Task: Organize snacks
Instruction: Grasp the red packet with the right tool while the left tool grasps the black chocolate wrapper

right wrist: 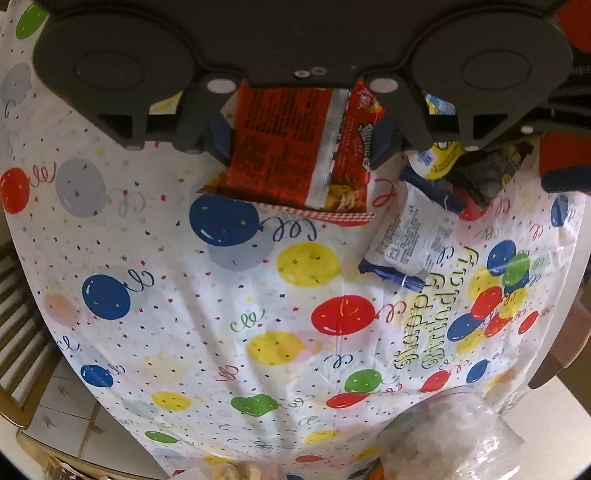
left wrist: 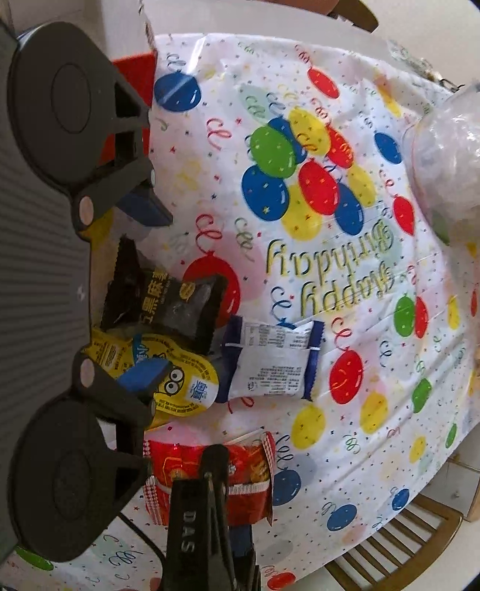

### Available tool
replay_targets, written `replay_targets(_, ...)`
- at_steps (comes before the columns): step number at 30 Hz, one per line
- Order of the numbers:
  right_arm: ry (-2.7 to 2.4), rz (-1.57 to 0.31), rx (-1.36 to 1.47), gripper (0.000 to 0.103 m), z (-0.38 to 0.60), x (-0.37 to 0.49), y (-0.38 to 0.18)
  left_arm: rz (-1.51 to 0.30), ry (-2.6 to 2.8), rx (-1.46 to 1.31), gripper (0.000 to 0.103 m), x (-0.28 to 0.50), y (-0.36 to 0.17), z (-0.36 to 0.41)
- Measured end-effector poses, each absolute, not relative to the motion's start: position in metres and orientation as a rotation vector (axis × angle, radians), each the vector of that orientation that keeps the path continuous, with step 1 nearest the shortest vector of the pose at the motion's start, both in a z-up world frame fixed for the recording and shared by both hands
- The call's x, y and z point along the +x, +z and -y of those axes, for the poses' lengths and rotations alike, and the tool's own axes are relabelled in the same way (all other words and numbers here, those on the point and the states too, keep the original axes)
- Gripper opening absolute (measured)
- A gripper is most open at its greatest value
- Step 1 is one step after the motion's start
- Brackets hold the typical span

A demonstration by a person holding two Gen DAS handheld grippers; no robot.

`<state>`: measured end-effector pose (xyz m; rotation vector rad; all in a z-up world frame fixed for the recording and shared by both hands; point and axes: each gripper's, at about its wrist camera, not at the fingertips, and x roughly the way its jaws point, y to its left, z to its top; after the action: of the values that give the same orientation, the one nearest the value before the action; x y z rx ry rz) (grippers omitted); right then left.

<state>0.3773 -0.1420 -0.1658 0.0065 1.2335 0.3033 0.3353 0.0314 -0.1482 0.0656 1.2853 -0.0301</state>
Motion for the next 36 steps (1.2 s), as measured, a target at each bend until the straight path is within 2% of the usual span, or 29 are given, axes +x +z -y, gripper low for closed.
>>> replay_targets(4, 0.320, -1.231, 0.009, 0.072, 0.149, 0.373, -0.165, -1.305, -0.026, 0.041, 0.053, 0.334, -0.155, -0.032)
replay_targets(6, 0.324, -1.231, 0.015, 0.071, 0.152, 0.372, -0.165, -1.302, -0.028, 0.020, 0.039, 0.332, -0.155, -0.033)
replay_targets(11, 0.336, -1.226, 0.037, 0.071, 0.159, 0.366, -0.161, -1.280, 0.002, -0.023, 0.032, 0.326, -0.152, -0.036)
replay_targets(22, 0.374, -1.179, 0.061, 0.071, 0.179, 0.339, -0.134, -1.213, 0.038, -0.150, 0.031, 0.295, -0.134, -0.041)
replay_targets(36, 0.449, -1.112, 0.016, 0.071, 0.188, 0.276, -0.081, -1.060, 0.002, -0.166, 0.031, 0.219, -0.077, -0.036)
